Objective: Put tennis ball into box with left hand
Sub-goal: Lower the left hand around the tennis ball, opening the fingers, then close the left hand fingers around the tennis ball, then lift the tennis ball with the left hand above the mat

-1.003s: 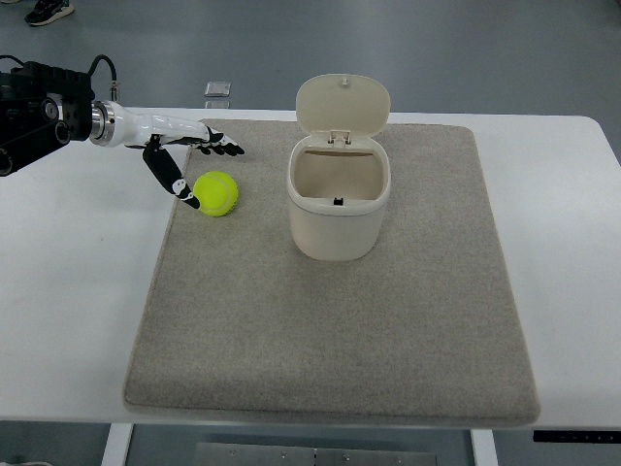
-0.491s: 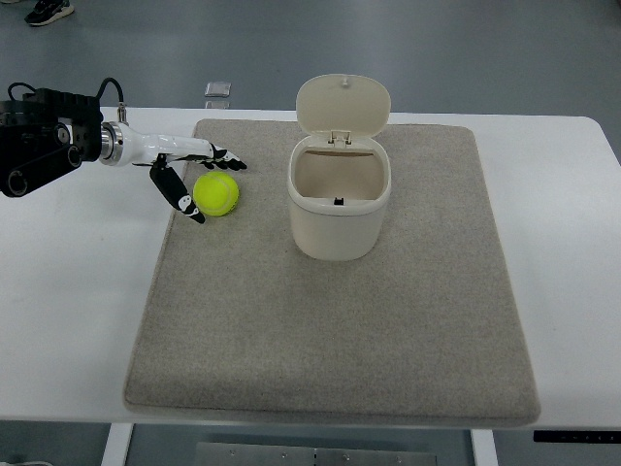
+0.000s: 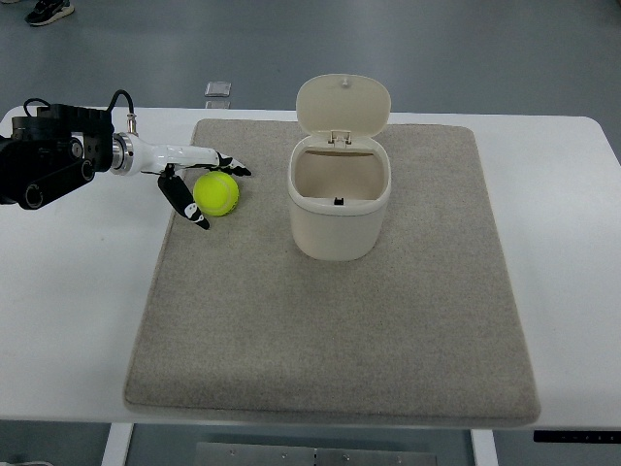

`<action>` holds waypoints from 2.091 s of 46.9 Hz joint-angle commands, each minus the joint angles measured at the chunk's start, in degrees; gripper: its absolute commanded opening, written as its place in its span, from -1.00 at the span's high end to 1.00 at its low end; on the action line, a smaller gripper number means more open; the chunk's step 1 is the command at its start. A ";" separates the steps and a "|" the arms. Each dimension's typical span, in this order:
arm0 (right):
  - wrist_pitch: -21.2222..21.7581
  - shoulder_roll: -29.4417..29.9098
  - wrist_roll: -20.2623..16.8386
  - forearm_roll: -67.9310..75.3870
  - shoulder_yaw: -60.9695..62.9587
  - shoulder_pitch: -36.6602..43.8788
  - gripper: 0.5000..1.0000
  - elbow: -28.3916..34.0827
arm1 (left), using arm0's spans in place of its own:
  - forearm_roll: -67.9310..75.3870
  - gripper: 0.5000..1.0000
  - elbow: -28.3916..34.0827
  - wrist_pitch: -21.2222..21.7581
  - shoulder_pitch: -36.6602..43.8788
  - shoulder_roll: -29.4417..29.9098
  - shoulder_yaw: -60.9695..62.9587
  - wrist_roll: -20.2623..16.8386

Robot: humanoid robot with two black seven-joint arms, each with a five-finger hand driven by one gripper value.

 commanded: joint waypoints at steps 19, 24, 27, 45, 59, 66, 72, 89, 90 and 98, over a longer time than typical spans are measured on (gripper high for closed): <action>0.00 0.00 0.00 0.05 0.00 -0.01 -0.60 0.00 | -0.61 -0.88 1.22 2.49 0.10 -0.32 -0.37 -0.01; 0.00 0.00 0.00 -0.04 0.00 -0.01 -0.61 0.00 | -0.78 -0.85 1.22 2.58 0.10 -0.32 -0.37 -0.01; 0.00 0.00 0.00 0.05 0.00 -0.01 -0.60 0.00 | -0.96 -0.83 1.22 2.67 0.10 -0.32 -0.37 -0.01; 0.00 0.00 0.00 0.05 0.00 -0.01 -0.60 0.00 | -0.87 -0.10 1.22 3.11 0.19 -0.40 -0.28 -0.01; 0.00 0.00 0.00 0.05 0.00 -0.01 -0.60 0.00 | -0.78 0.80 1.31 3.37 0.02 -1.63 -0.20 0.17; 0.00 0.00 0.00 0.05 0.00 -0.01 -0.60 0.00 | -1.48 0.80 1.66 3.99 0.28 -1.72 -0.72 0.43; 0.00 0.00 0.00 -0.04 0.00 -0.01 -0.60 0.00 | -2.10 0.80 1.92 5.13 0.72 -1.72 -1.95 0.43; 0.00 0.00 0.00 -0.04 0.00 -0.01 -0.60 0.00 | -7.98 0.75 2.10 3.91 3.79 -0.76 -9.07 0.43; 0.00 0.00 0.00 -0.04 0.00 -0.01 -0.60 0.00 | -8.77 0.75 2.01 3.12 3.79 -0.67 -9.68 0.52; 0.00 0.00 0.00 0.05 0.00 -0.01 -0.60 0.00 | -13.52 0.74 1.92 -3.74 3.88 1.26 -12.41 0.43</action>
